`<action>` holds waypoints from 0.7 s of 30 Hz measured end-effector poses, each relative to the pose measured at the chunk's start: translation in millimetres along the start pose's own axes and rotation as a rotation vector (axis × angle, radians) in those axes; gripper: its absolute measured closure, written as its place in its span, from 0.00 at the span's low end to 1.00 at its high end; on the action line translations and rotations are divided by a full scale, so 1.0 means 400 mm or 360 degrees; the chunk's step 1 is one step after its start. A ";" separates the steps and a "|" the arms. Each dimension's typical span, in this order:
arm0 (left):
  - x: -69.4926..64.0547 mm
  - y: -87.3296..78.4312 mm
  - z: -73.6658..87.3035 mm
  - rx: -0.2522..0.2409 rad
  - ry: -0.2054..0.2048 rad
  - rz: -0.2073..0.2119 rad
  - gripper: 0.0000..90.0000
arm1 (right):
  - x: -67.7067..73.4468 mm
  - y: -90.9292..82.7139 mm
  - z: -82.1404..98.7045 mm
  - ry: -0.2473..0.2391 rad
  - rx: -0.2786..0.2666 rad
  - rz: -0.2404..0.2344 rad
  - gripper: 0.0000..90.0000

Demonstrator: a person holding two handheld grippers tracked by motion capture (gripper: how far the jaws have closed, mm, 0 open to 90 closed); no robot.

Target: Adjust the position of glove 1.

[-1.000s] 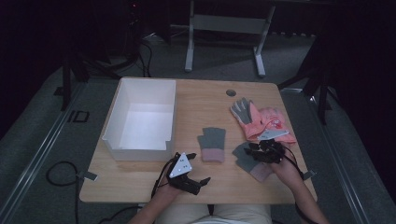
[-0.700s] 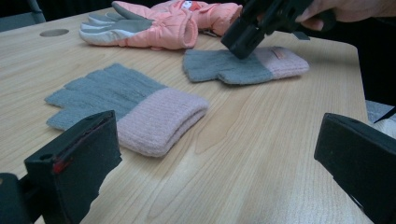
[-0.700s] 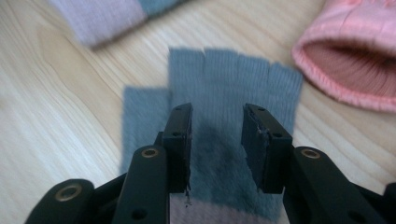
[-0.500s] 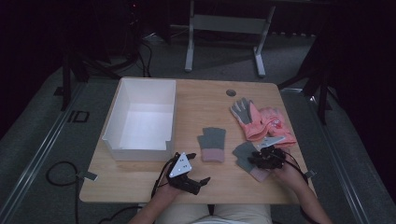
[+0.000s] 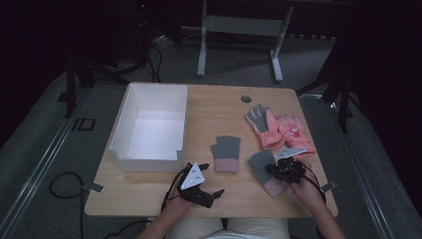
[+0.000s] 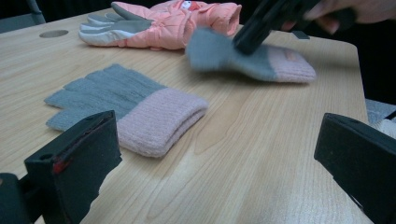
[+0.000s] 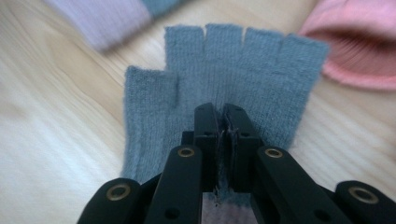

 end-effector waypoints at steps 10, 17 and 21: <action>-0.001 0.000 0.000 0.0000 0.0002 0.0001 0.00 | 0.060 -0.179 -0.076 0.0342 -0.0373 0.0241 0.94; 0.000 0.000 0.000 0.0001 0.0002 0.0001 0.00 | 0.063 -0.205 -0.050 0.0554 -0.0451 0.0419 0.94; -0.001 0.000 0.000 0.0000 0.0013 0.0000 0.00 | 0.056 -0.175 -0.024 0.0606 -0.0399 0.0444 0.94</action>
Point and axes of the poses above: each handheld gripper's, and its own axes: y roughly forward along the jaws, z roughly out of its underside, x roughly to its left, the point moved 7 cm from there along y, roughly forward along the jaws, and after that the axes turned 12 degrees about -z, right-handed, at the moved point
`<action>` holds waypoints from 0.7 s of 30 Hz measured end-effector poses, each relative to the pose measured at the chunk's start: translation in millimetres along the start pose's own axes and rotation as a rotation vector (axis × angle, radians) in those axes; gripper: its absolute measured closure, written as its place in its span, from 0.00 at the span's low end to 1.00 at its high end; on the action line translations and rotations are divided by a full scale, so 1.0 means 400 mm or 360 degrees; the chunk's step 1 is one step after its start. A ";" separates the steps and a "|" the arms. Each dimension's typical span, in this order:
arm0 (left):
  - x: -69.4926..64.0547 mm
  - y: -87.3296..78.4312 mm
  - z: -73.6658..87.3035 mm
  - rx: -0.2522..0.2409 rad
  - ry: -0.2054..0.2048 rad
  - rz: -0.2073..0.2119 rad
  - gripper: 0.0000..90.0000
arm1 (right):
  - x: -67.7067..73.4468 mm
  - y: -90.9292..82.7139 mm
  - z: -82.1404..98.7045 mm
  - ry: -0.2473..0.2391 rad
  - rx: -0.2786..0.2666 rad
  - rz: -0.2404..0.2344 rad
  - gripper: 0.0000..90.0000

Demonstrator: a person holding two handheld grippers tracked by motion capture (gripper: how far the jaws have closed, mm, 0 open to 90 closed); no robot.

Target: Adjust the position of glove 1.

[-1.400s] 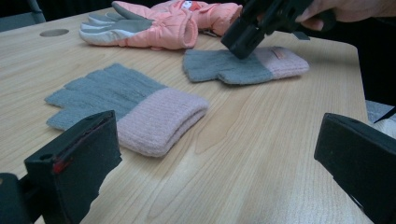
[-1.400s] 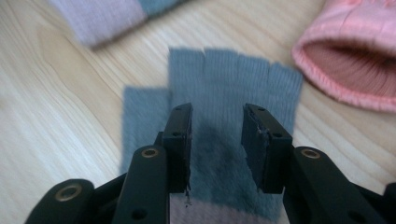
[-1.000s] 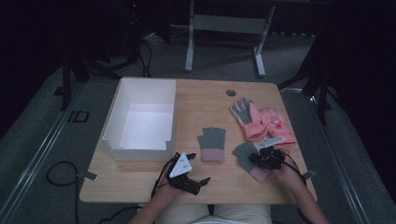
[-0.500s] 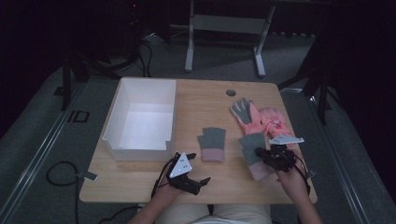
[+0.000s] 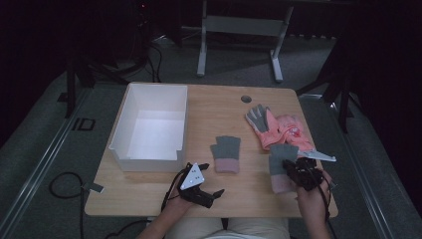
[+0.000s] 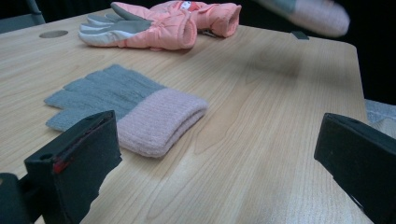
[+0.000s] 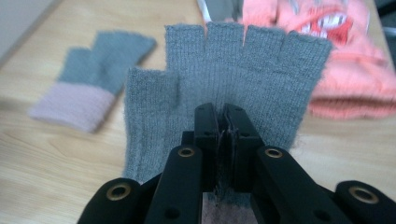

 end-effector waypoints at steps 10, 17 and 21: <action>-0.001 0.000 0.000 0.0000 0.0000 -0.0005 0.00 | -0.054 0.113 0.076 0.0094 0.0107 0.0044 0.94; 0.000 0.000 0.000 0.0001 -0.0001 -0.0004 0.00 | -0.083 0.163 0.107 0.0137 0.0170 0.0069 0.92; -0.001 0.000 0.000 0.0001 0.0001 -0.0003 0.00 | -0.085 0.169 0.109 0.0120 0.0183 0.0063 0.90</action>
Point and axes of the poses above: each handheld gripper's, and its own axes: y roughly forward along the jaws, z roughly out of its underside, x roughly to its left, the point moved 7 cm from there along y, roughly forward along the jaws, and after that the axes turned 12 degrees about -z, right-handed, at the moved point
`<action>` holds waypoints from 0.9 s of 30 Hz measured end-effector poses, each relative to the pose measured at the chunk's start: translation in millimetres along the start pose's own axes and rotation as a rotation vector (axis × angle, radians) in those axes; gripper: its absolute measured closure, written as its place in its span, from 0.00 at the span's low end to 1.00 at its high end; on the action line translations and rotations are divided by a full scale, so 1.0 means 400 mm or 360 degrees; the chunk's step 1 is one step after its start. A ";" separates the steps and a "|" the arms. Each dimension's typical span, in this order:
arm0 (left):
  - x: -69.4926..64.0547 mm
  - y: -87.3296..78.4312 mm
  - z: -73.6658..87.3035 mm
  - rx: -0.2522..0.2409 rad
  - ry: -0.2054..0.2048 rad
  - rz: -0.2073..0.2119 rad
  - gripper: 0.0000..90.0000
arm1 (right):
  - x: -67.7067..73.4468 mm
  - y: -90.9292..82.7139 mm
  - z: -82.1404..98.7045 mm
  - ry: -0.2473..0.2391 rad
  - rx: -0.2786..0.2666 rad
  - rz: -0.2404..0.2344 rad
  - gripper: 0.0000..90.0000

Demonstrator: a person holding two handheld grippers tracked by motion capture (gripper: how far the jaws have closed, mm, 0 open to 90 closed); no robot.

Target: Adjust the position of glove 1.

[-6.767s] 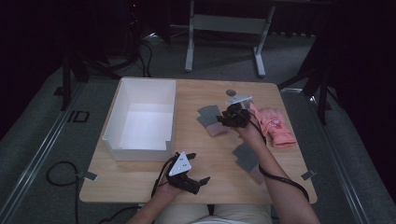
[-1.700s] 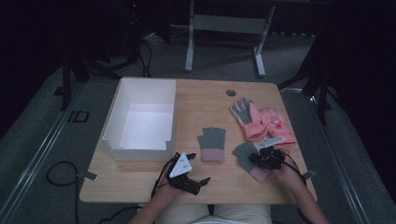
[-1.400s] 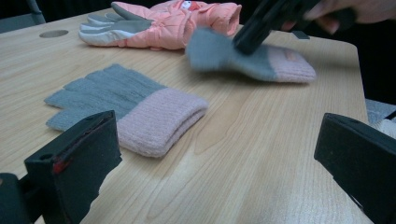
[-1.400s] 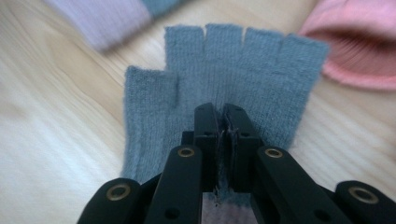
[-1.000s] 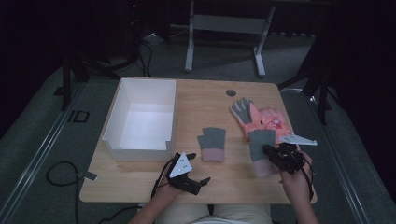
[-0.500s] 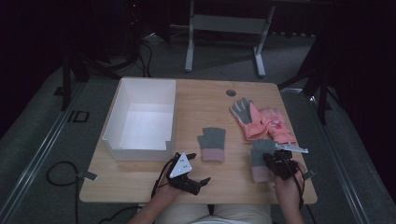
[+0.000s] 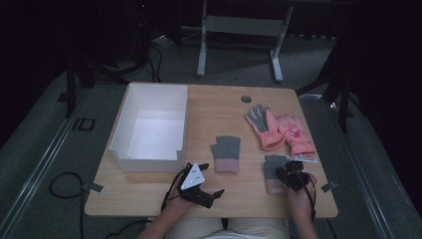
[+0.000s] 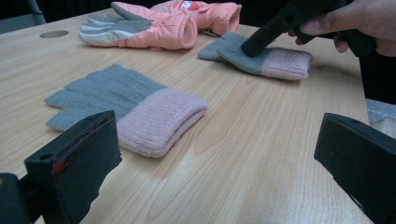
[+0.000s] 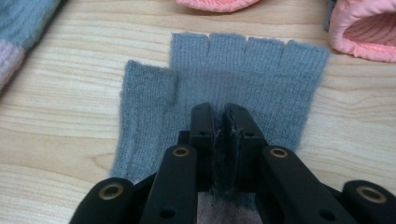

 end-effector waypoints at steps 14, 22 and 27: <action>0.001 0.000 0.000 0.0001 -0.0005 0.0003 0.00 | -0.014 -0.056 -0.034 -0.0155 -0.0024 -0.0189 0.61; 0.001 0.000 0.000 0.0000 -0.0009 0.0002 0.00 | -0.024 -0.089 -0.057 -0.0501 0.0144 -0.0371 0.60; 0.001 0.000 0.000 0.0000 -0.0012 0.0001 0.00 | -0.020 -0.072 -0.047 -0.0612 0.0191 -0.0370 0.61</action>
Point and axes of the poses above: each handheld gripper's, and its own axes: y roughly forward along the jaws, z roughly out of its underside, x roughly to its left, the point moved 7 cm from there along y, roughly forward along the jaws, and after that the axes turned 12 degrees about -z, right-handed, at the moved point
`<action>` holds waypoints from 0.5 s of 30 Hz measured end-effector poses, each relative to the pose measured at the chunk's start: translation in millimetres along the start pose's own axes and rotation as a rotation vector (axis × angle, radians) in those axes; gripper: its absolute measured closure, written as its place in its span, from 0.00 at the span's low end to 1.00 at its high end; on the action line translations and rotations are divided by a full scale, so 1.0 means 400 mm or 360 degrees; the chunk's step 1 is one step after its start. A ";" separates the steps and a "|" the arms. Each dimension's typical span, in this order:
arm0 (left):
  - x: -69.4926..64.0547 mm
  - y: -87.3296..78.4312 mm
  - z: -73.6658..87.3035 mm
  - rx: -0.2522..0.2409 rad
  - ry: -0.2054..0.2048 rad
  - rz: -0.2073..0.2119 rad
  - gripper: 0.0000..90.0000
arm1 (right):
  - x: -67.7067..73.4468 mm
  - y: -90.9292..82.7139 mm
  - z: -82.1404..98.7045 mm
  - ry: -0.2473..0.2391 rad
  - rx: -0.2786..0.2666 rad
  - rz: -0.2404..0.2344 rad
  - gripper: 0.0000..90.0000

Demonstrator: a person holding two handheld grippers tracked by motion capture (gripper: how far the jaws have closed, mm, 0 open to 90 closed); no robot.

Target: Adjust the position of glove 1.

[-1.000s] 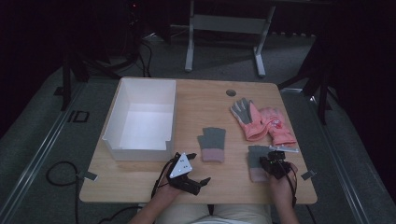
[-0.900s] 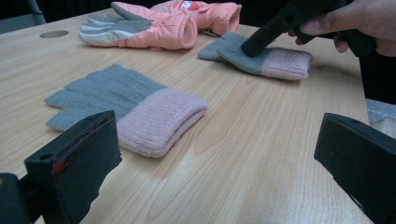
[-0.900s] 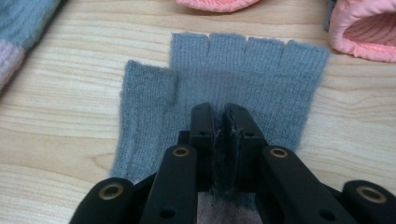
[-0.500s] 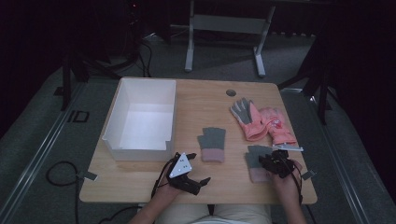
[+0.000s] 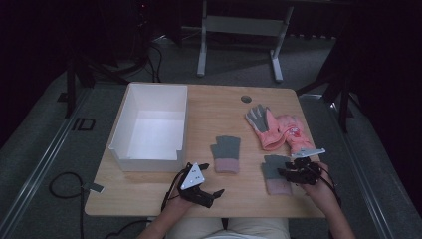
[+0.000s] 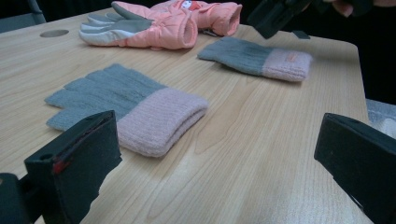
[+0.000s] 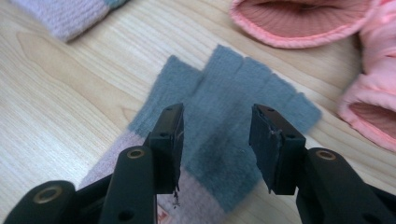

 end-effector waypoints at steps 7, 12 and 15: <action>0.000 0.000 0.000 -0.0001 0.0003 0.0001 0.00 | -0.002 0.046 0.025 0.0006 0.0086 -0.0008 0.70; -0.001 0.000 0.000 -0.0001 0.0004 0.0001 0.00 | -0.004 0.063 0.040 0.0028 0.0094 0.0001 0.72; 0.000 0.000 0.000 0.0003 0.0002 0.0001 0.00 | -0.002 0.065 0.042 0.0035 0.0089 0.0010 0.76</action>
Point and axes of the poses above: each handheld gripper's, and its own axes: y roughly forward along the jaws, z roughly out of its underside, x roughly to its left, the point moved 7 cm from there along y, roughly forward along the jaws, and after that the axes turned 12 degrees about -z, right-handed, at the moved point
